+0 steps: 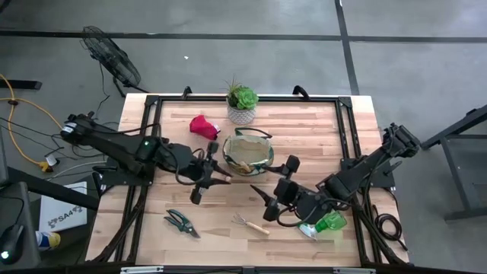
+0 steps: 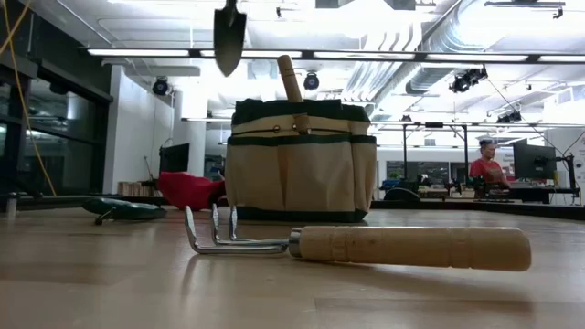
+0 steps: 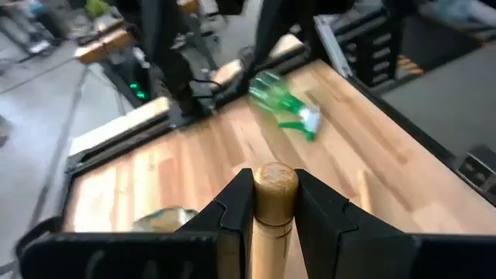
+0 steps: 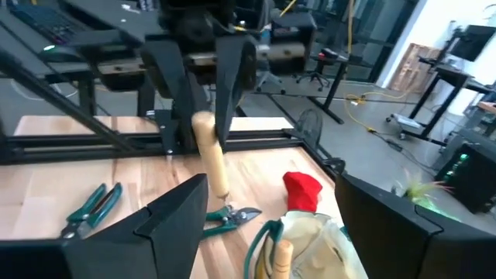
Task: Pick & Place Garden tools in Gardening bag
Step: Put the brown trowel into the gardening bag
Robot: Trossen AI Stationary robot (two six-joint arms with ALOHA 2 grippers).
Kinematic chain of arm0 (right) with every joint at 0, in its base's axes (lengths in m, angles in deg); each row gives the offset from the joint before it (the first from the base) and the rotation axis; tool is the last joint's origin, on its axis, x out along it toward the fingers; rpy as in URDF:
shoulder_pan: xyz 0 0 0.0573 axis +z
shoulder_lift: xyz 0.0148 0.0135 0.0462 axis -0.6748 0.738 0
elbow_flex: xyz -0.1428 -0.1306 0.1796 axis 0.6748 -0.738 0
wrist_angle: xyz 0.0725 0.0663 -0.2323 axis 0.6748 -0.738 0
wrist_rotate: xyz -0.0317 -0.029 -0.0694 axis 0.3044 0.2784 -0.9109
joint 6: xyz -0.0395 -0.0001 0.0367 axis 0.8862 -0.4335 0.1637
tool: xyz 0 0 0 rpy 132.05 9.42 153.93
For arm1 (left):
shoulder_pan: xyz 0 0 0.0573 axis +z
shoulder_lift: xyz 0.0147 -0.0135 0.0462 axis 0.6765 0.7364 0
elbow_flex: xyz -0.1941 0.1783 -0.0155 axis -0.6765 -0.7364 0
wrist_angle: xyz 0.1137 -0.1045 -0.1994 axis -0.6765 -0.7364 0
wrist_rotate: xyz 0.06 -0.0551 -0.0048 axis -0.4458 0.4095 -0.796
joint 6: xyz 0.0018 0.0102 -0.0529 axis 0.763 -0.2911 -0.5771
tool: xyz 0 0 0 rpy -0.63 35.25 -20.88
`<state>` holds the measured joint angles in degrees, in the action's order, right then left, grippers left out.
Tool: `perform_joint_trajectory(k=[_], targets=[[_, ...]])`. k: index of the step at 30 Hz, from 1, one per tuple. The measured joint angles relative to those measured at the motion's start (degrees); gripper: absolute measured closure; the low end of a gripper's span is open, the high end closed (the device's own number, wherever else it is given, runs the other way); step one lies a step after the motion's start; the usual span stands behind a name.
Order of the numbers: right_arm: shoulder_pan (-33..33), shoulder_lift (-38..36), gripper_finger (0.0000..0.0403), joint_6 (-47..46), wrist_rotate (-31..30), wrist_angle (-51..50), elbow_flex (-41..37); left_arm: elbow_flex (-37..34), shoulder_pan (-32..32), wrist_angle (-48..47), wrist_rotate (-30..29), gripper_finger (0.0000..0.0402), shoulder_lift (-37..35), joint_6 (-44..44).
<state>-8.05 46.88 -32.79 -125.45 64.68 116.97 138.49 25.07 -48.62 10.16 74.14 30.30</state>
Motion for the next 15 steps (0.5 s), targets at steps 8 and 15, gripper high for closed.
perform_joint_trajectory(k=[8,15], targets=[[0.0,0.0,0.0128,-0.4,3.8,-0.1,0.0,-3.8,4.7,0.4,10.1,0.0337,-0.6,1.3],[0.0,0.0,0.0128,-0.5,4.3,0.0,0.0,-7.4,7.2,1.2,18.8,0.0337,-0.6,6.2]])
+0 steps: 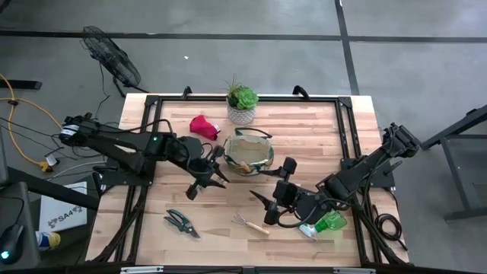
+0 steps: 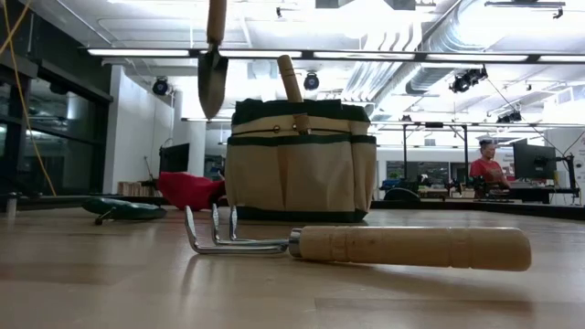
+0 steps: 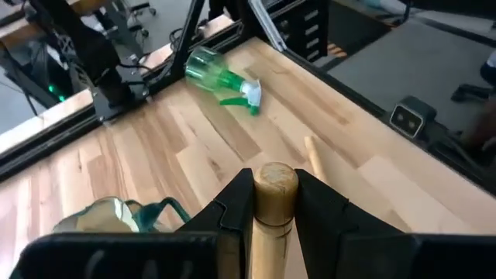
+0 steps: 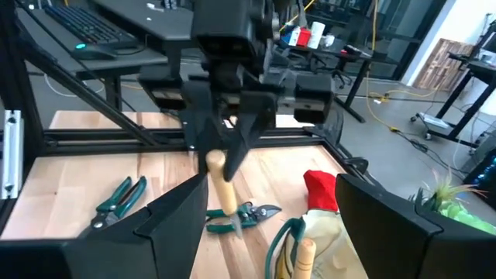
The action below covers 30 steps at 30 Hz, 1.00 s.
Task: Pick & Place Garden tools in Gardening bag
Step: Put the brown trowel into the gardening bag
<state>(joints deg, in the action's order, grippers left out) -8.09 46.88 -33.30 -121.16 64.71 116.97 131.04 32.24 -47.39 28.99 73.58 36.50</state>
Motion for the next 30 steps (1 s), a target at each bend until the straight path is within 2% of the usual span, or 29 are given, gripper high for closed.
perform_joint_trajectory(k=[7,21,30], targets=[[0.0,0.0,0.0128,-2.8,0.7,0.0,0.0,-3.8,2.9,6.5,-0.1,0.0337,0.0,5.4],[0.0,0.0,0.0128,-3.0,0.5,0.0,0.0,-5.9,5.8,9.5,1.3,0.0337,0.0,14.5],[-1.5,0.0,0.0128,-4.4,0.9,0.0,0.0,-5.9,5.8,10.3,4.5,0.0337,0.3,15.0]])
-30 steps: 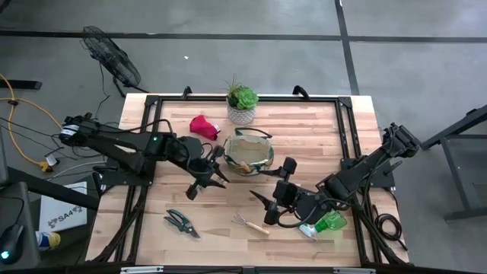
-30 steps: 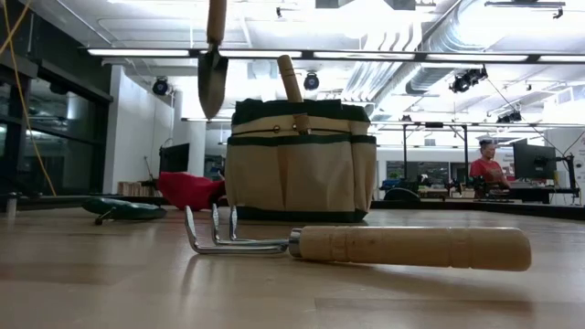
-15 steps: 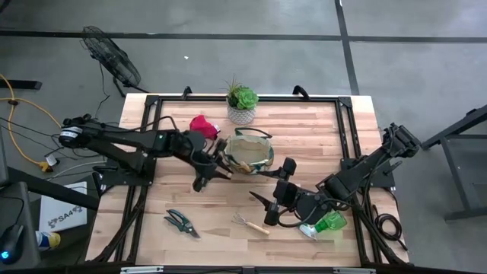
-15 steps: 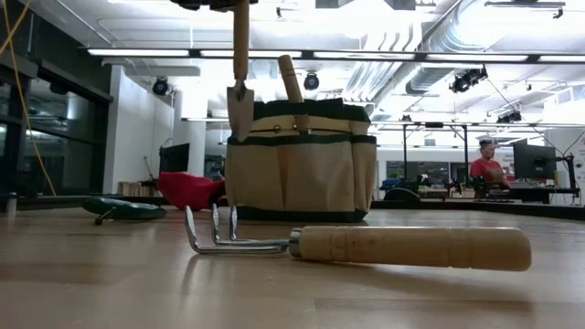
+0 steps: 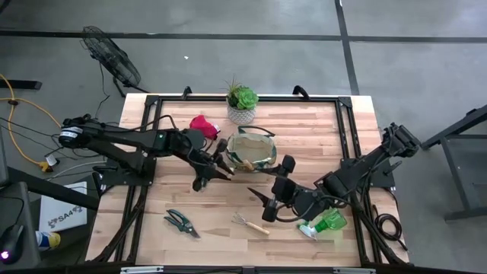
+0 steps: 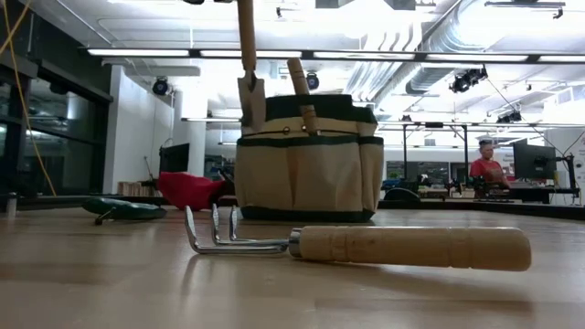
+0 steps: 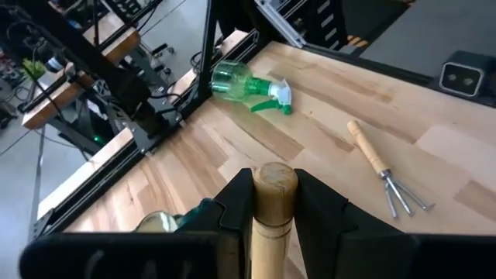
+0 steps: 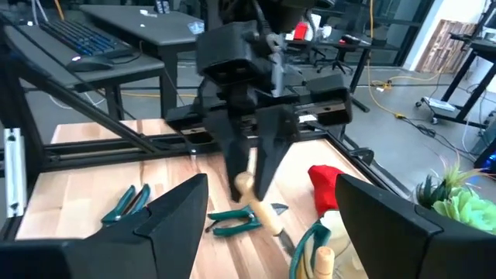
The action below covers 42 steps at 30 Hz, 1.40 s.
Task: Pick & Place Garden tools in Gardening bag
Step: Put the brown trowel into the gardening bag
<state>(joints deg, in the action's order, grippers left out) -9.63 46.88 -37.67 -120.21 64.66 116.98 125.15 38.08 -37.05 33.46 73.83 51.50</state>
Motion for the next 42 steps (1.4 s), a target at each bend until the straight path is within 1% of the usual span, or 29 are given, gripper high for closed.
perform_joint_trajectory(k=[4,10,16,22,35,37,42], targets=[[-0.7,0.0,0.0128,0.0,0.0,0.0,0.0,0.0,0.0,-0.2,-0.2,0.0337,1.4,1.3],[-1.3,0.0,0.0128,0.0,0.5,0.0,0.0,0.0,0.0,2.6,-1.4,0.0337,3.6,2.4],[-1.5,0.0,0.0128,-0.1,1.5,0.0,0.0,0.0,0.0,4.7,-1.7,0.0337,3.7,3.8],[-1.5,0.0,0.0128,-0.1,1.5,0.0,0.0,0.1,0.1,5.7,-0.9,0.0337,3.3,5.4],[-1.5,0.0,0.0128,-0.1,1.5,0.0,0.0,0.0,4.9,4.8,4.7,0.0337,5.5,5.3],[-1.5,0.0,0.0128,-0.1,1.5,0.0,0.0,0.0,5.0,4.8,4.7,0.0337,5.5,5.3],[-1.5,0.0,0.0128,-0.1,1.5,0.0,0.0,0.0,4.9,5.4,2.8,0.0337,6.0,6.2]])
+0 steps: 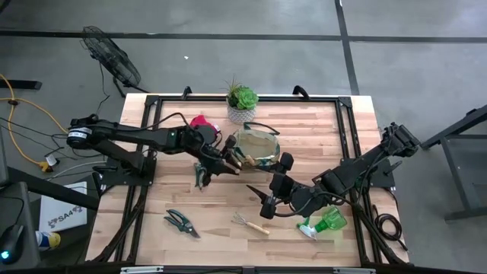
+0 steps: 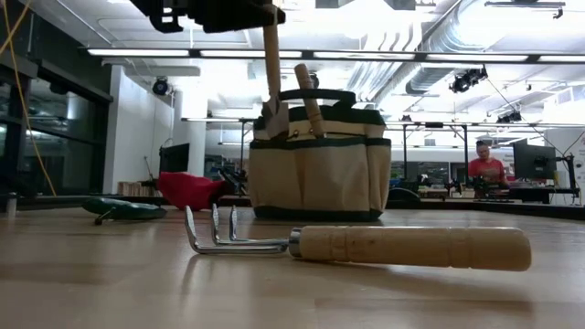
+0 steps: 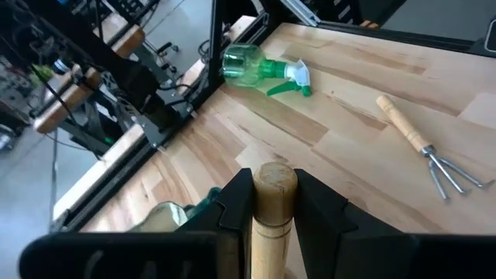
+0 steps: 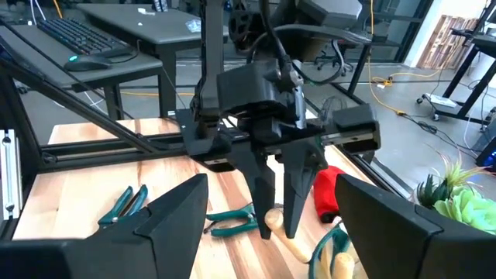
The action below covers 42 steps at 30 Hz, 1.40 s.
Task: Pick & Place Garden tools in Gardening bag
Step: Put the brown trowel into the gardening bag
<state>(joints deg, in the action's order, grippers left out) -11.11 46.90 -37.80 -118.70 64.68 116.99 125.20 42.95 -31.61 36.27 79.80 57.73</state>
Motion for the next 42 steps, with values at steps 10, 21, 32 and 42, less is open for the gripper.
perform_joint_trajectory(k=[10,21,32,42], targets=[[0.0,0.0,0.0128,0.0,0.0,-0.3,0.0,0.0,0.0,0.1,-0.1,0.0337,-4.0,-0.5],[-1.3,0.0,0.0128,-0.4,0.6,-0.5,0.0,0.0,0.0,-3.9,9.3,0.0337,-3.3,-3.8],[-2.3,0.0,0.0128,-1.5,3.4,-1.0,0.0,0.0,0.1,-3.3,3.9,0.0337,-1.3,3.7],[-2.3,0.0,0.0128,-1.5,3.5,-1.0,0.0,0.0,0.0,-3.0,3.5,0.0337,-1.2,5.1]])
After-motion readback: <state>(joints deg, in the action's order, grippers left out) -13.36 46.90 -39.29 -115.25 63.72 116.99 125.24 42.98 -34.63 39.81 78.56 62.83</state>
